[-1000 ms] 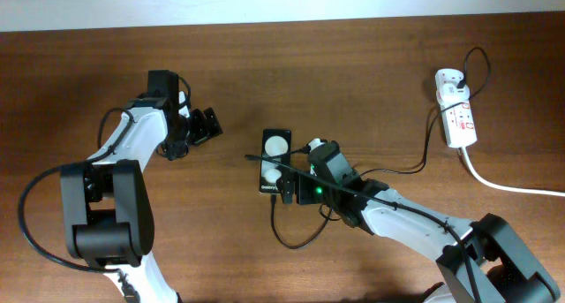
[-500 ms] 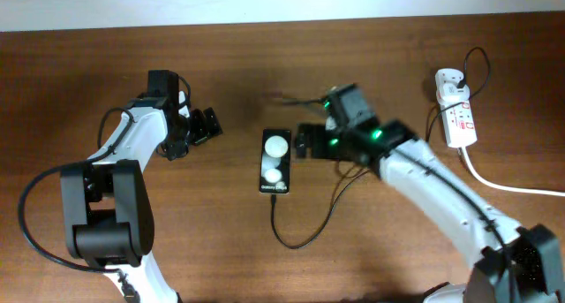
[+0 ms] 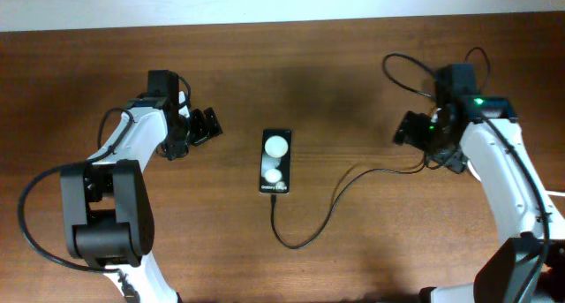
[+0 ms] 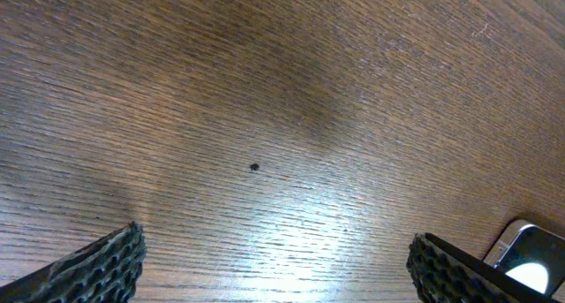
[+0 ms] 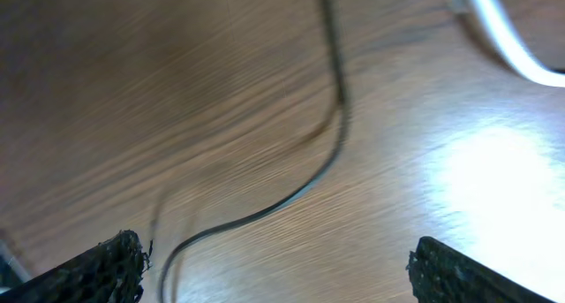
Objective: Plug charger to phone and switch on socket
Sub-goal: 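Move the right gripper over the white power strip's switches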
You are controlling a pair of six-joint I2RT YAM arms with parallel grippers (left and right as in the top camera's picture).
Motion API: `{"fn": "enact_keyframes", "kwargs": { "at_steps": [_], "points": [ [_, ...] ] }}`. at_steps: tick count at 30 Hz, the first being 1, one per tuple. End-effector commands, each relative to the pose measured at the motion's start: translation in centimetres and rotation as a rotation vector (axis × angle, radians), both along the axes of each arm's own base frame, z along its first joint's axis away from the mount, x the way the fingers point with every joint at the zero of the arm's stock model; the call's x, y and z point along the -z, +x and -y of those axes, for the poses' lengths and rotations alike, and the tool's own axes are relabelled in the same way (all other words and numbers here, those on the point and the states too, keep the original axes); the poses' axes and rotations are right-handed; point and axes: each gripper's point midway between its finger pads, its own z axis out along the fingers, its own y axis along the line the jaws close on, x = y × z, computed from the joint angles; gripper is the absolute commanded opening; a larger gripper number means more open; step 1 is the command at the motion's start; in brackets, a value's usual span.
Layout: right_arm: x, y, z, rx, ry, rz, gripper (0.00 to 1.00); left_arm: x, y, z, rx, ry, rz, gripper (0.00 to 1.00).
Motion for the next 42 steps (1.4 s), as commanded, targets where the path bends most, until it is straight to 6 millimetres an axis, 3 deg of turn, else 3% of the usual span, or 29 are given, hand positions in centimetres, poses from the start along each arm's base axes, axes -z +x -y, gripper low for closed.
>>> {"fn": "enact_keyframes", "kwargs": {
  "at_steps": [1,6,15,18,22,26,31,39,42],
  "points": [
    [1.3,-0.4,2.4,0.057,-0.023,-0.038,0.99,-1.2,0.7,-0.2,0.003,0.005,0.035,0.99],
    [2.0,0.9,3.5,0.076,-0.033,-0.011,0.99,-1.2,0.7,-0.2,0.003,0.005,0.035,0.99],
    [3.1,3.7,7.3,0.133,-0.216,0.049,0.99,-1.2,0.7,-0.2,0.004,0.005,0.035,0.99],
    [4.2,3.5,9.7,0.244,-0.207,0.042,0.99,-1.2,0.7,-0.2,0.004,0.005,0.035,0.99],
    [4.1,3.0,13.5,0.357,-0.201,0.069,0.99,-1.2,0.7,-0.2,0.004,0.005,0.035,0.99],
    [4.0,4.0,15.7,0.414,-0.175,0.143,0.99,-1.2,0.7,-0.2,0.004,0.005,0.035,0.99],
    [5.0,5.7,16.7,0.411,-0.188,0.19,0.99,-1.2,0.7,-0.2,0.004,0.005,0.035,0.99],
    [9.7,7.1,17.6,0.415,-0.2,0.163,0.99,-1.2,0.7,-0.2,0.004,0.005,0.035,0.99],
    [10.3,7.8,17.7,0.413,-0.193,0.182,0.99,-1.2,0.7,-0.2,0.004,0.005,0.035,0.99]
  ]
}}
